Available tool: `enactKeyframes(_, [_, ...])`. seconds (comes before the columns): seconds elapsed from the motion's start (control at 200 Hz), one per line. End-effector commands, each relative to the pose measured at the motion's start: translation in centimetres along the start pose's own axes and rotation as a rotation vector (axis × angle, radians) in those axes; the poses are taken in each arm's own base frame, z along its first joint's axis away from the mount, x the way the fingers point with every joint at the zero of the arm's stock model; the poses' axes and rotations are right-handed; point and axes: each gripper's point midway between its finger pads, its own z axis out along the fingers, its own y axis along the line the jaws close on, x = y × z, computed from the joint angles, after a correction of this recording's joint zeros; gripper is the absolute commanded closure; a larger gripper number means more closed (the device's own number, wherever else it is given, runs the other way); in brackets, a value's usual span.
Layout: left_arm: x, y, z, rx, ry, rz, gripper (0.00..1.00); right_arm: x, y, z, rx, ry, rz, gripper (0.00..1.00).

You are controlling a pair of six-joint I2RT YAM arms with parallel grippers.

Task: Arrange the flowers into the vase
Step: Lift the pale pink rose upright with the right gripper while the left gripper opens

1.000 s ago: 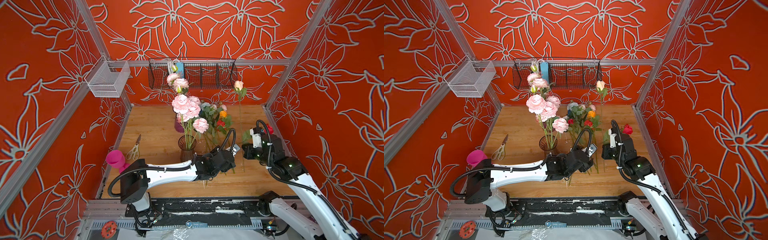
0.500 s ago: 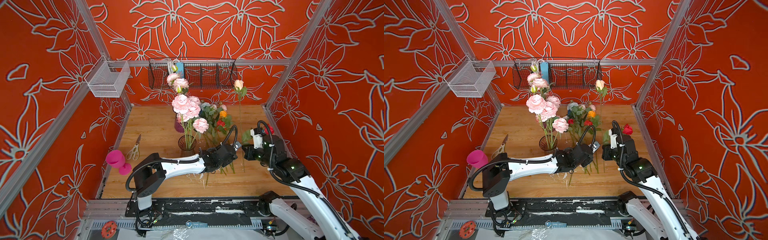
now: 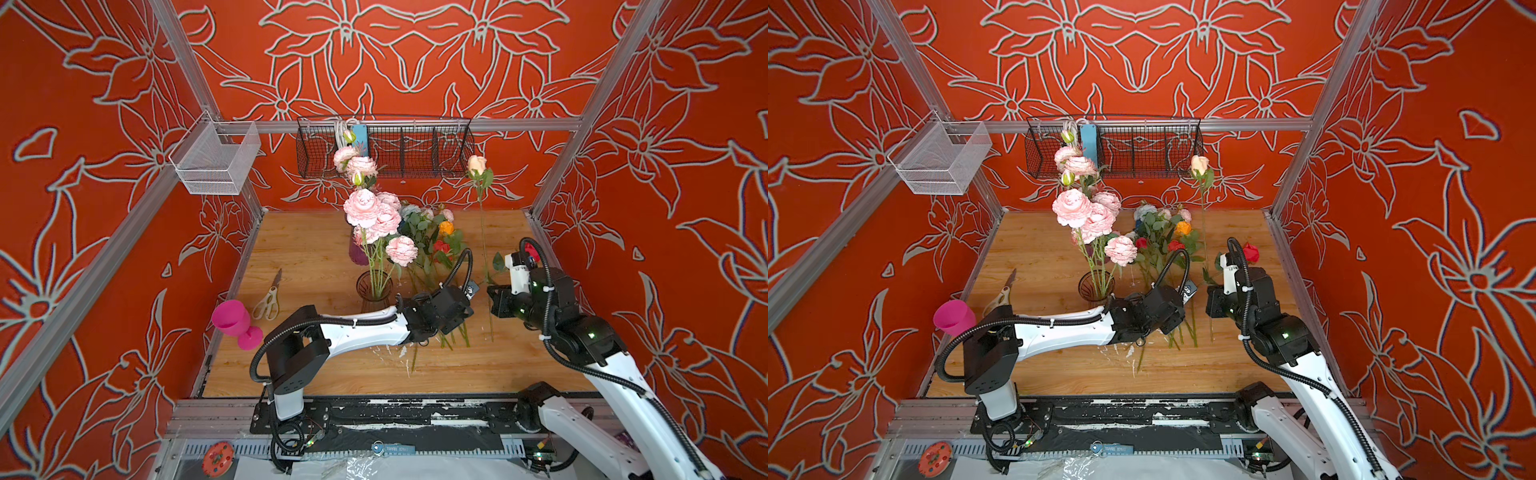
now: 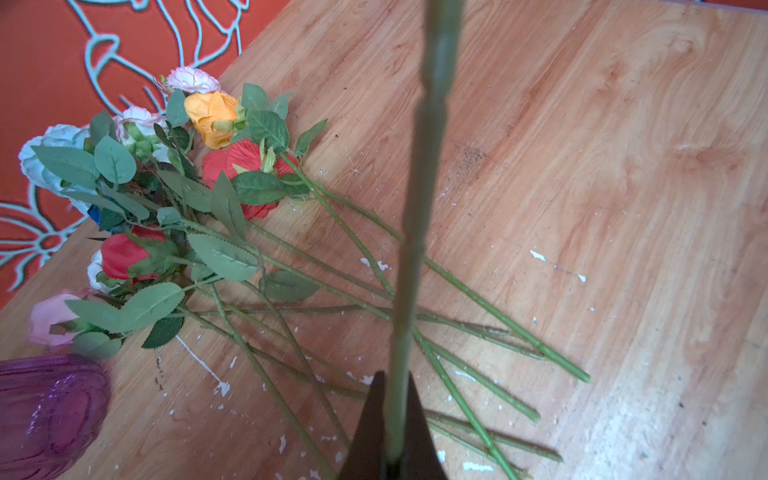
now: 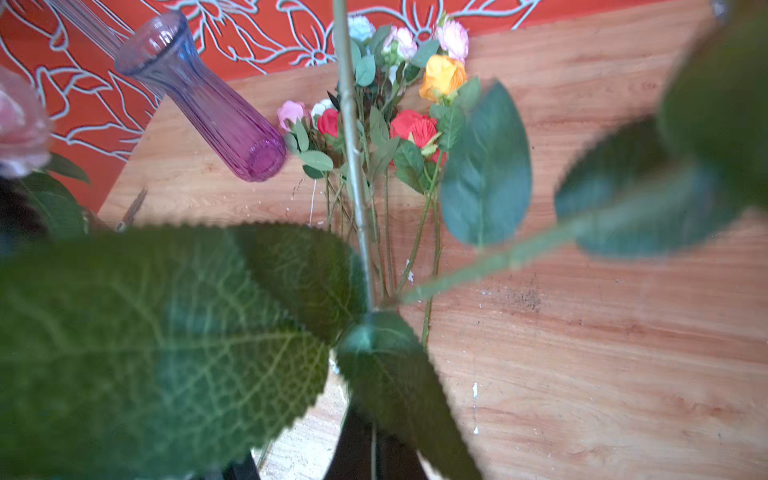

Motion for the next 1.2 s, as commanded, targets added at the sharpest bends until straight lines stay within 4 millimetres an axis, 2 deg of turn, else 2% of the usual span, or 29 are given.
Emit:
enactKeyframes(0.0, [1.0, 0.6, -0.5, -0.02, 0.033, -0.011, 1.0, -2.6, 0.2, -1.4, 0.014, -0.078, -0.005, 1.0])
enactKeyframes(0.19, [1.1, 0.7, -0.1, -0.027, 0.045, -0.038, 1.0, -4.9, 0.3, -2.8, 0.041, -0.136, -0.022, 1.0])
enactKeyframes(0.35, [-0.1, 2.6, 0.8, -0.089, 0.082, -0.139, 1.0, -7.0, 0.1, -5.1, 0.075, -0.221, -0.031, 1.0])
enactKeyframes(0.45, [-1.0, 4.2, 1.8, -0.159, 0.134, -0.22, 1.0, -7.1, 0.0, -5.6, 0.075, -0.236, -0.029, 1.0])
enactKeyframes(0.575, [-1.1, 5.7, 3.8, -0.225, 0.208, -0.285, 1.0, -6.3, 0.0, -5.4, 0.068, -0.218, -0.03, 1.0])
enactKeyframes(0.62, [-1.1, 5.8, 4.5, -0.221, 0.219, -0.313, 0.92, -5.9, -0.1, -5.4, 0.063, -0.212, -0.031, 1.0])
enactKeyframes(0.665, [-1.1, 6.0, 4.8, -0.211, 0.222, -0.338, 0.79, -5.5, -0.1, -5.4, 0.056, -0.21, -0.034, 1.0])
enactKeyframes(0.691, [-1.3, 6.0, 4.9, -0.206, 0.217, -0.348, 0.7, -5.3, 0.0, -5.5, 0.05, -0.212, -0.037, 1.0])
enactKeyframes(0.771, [-2.3, 6.0, 4.4, -0.183, 0.188, -0.364, 0.52, -4.8, 0.0, -5.7, 0.036, -0.223, -0.043, 1.0])
enactKeyframes(0.806, [-2.8, 6.0, 3.9, -0.167, 0.173, -0.369, 0.47, -4.7, -0.1, -5.9, 0.034, -0.23, -0.044, 1.0])
enactKeyframes(0.861, [-4.0, 5.8, 2.8, -0.133, 0.15, -0.366, 0.46, -4.4, -0.1, -6.1, 0.03, -0.229, -0.048, 1.0])
enactKeyframes(0.941, [-5.4, 5.4, 0.0, -0.058, 0.134, -0.356, 0.46, -4.0, 0.1, -6.3, 0.015, -0.219, -0.047, 1.0])
enactKeyframes(1.046, [-7.5, 5.1, -4.8, 0.025, 0.055, -0.346, 0.46, -3.7, 0.6, -6.5, -0.021, -0.214, -0.041, 1.0])
enactKeyframes(1.121, [-9.2, 5.2, -9.1, 0.102, -0.038, -0.354, 0.44, -3.5, 1.0, -6.4, -0.051, -0.214, -0.034, 1.0])
enactKeyframes(1.196, [-11.0, 4.9, -13.5, 0.192, -0.159, -0.343, 0.37, -3.1, 2.0, -6.2, -0.117, -0.21, -0.041, 1.0])
